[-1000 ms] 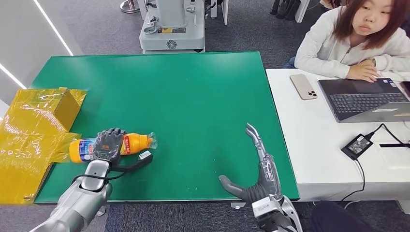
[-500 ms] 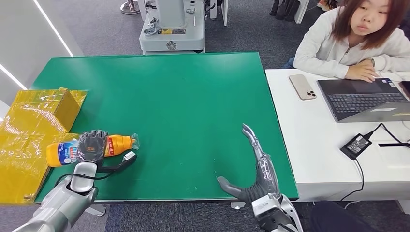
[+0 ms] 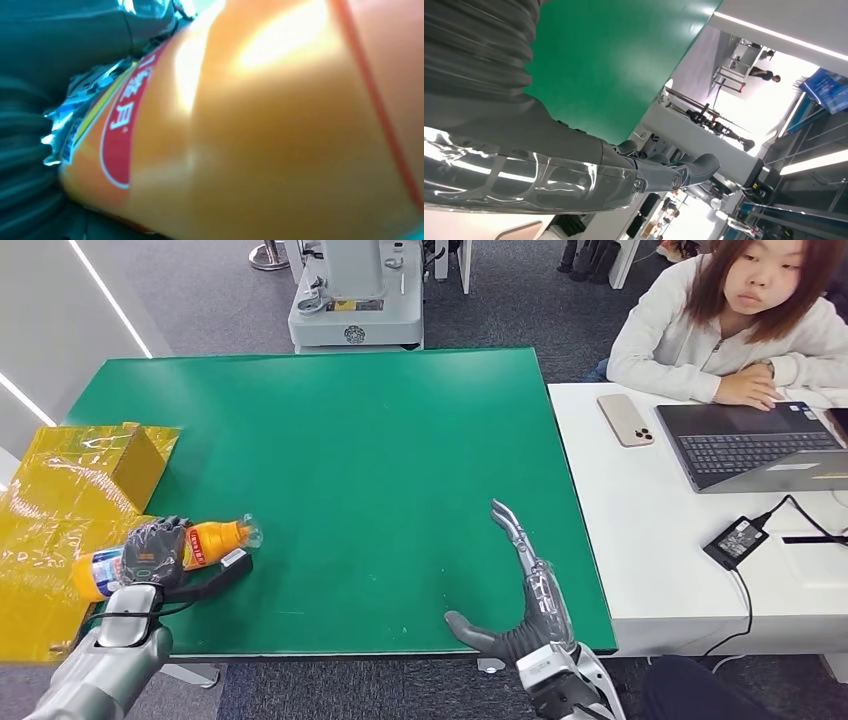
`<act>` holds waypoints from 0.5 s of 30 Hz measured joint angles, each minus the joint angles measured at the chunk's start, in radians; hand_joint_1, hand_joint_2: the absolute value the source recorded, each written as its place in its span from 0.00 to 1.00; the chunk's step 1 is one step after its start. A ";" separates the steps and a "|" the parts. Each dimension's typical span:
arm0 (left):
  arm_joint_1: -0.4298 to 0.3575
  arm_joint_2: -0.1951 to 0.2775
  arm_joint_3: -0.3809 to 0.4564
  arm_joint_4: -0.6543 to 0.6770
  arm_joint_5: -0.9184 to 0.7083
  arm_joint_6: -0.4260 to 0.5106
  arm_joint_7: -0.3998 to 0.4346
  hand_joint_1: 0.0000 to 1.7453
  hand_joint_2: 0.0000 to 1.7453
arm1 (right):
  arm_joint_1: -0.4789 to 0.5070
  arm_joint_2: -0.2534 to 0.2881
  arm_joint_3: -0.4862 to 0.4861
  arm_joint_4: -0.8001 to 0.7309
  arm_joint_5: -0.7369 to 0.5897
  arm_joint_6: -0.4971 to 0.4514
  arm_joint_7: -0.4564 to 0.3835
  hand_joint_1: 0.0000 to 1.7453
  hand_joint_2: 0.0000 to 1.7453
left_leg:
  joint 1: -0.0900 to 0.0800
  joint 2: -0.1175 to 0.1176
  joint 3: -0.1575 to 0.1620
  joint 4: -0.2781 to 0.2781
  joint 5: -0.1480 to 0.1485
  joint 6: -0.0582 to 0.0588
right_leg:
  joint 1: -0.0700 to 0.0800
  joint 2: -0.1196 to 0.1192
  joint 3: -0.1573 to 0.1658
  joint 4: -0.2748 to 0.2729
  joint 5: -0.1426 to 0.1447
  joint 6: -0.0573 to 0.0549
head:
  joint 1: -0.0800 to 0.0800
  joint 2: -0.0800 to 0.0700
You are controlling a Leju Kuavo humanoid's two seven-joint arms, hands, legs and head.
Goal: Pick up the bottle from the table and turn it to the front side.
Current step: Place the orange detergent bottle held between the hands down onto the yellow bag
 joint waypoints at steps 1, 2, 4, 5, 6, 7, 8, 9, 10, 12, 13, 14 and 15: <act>0.005 0.000 0.027 0.000 0.003 0.007 -0.017 1.00 1.00 | 0.000 0.000 0.000 0.002 -0.001 0.002 -0.001 0.00 1.00 | 0.000 0.001 0.000 0.000 0.000 0.000 | 0.000 0.001 0.000 0.000 0.000 0.000 | 0.000 0.000; 0.009 0.000 0.049 0.001 0.001 0.012 -0.028 1.00 1.00 | 0.000 0.000 0.000 0.004 -0.002 0.003 -0.002 0.00 1.00 | 0.000 0.002 0.000 0.000 0.000 0.000 | 0.000 0.002 0.000 0.000 0.000 0.000 | 0.000 0.000; 0.013 0.000 0.082 0.004 -0.017 0.021 -0.037 1.00 1.00 | 0.001 0.000 0.000 0.008 -0.006 0.004 -0.005 0.00 1.00 | 0.000 0.004 0.000 0.000 -0.001 -0.002 | 0.000 0.004 -0.001 0.000 0.001 -0.001 | 0.000 0.000; 0.014 0.001 0.093 0.007 -0.035 0.025 -0.035 1.00 1.00 | 0.001 0.000 0.000 0.010 -0.006 0.004 -0.006 0.00 1.00 | 0.000 0.005 0.001 0.000 -0.001 -0.002 | 0.000 0.005 -0.001 0.000 0.001 -0.002 | 0.000 0.000; 0.014 0.002 0.101 0.010 -0.055 0.028 -0.032 1.00 1.00 | 0.002 0.000 0.000 0.012 -0.007 0.005 -0.007 0.00 1.00 | 0.000 0.006 0.001 0.000 -0.002 -0.002 | 0.000 0.006 -0.001 0.000 0.001 -0.002 | 0.000 0.000; 0.014 0.004 0.106 0.013 -0.074 0.031 -0.026 1.00 1.00 | 0.003 0.000 0.000 0.014 -0.007 0.005 -0.008 0.00 1.00 | 0.000 0.006 0.001 0.000 -0.002 -0.003 | 0.000 0.007 -0.001 0.000 0.001 -0.002 | 0.000 0.000; 0.015 0.005 0.110 0.016 -0.091 0.032 -0.020 1.00 1.00 | 0.003 0.000 0.000 0.015 -0.007 0.005 -0.008 0.00 1.00 | 0.001 0.006 0.002 -0.001 -0.002 -0.003 | 0.000 0.007 -0.001 0.000 0.001 -0.003 | 0.000 0.000; 0.014 0.005 0.112 0.019 -0.108 0.030 -0.010 1.00 1.00 | 0.004 0.000 0.000 0.017 -0.007 0.004 -0.008 0.00 1.00 | 0.001 0.006 0.002 -0.001 -0.002 -0.003 | 0.000 0.007 -0.001 0.000 0.001 -0.003 | 0.000 0.000; 0.014 0.007 0.113 0.022 -0.127 0.027 0.001 1.00 1.00 | 0.004 0.000 0.001 0.019 -0.007 0.004 -0.008 0.00 1.00 | 0.001 0.006 0.002 -0.001 -0.002 -0.003 | 0.001 0.007 -0.001 0.000 0.001 -0.003 | 0.000 0.000; 0.011 0.011 0.114 0.029 -0.171 0.016 0.027 1.00 1.00 | 0.004 0.000 0.002 0.023 -0.008 0.001 -0.009 0.00 1.00 | 0.001 0.006 0.002 -0.001 -0.001 -0.003 | 0.001 0.006 -0.001 0.000 0.001 -0.004 | 0.000 0.000; 0.009 0.014 0.113 0.031 -0.189 0.012 0.038 1.00 1.00 | 0.004 0.000 0.003 0.025 -0.008 0.000 -0.009 0.00 1.00 | 0.001 0.006 0.002 -0.002 -0.001 -0.003 | 0.001 0.006 -0.001 0.000 0.000 -0.004 | 0.000 0.000; 0.006 0.017 0.110 0.034 -0.205 0.007 0.049 1.00 1.00 | 0.004 0.000 0.004 0.027 -0.008 -0.002 -0.010 0.00 1.00 | 0.001 0.005 0.002 -0.002 -0.001 -0.004 | 0.001 0.006 -0.001 0.000 0.000 -0.004 | 0.000 0.000; 0.004 0.020 0.104 0.037 -0.214 0.002 0.059 1.00 1.00 | 0.004 0.000 0.005 0.028 -0.008 -0.004 -0.010 0.00 1.00 | 0.001 0.005 0.003 -0.002 -0.001 -0.004 | 0.001 0.006 -0.001 0.000 0.000 -0.005 | 0.000 0.000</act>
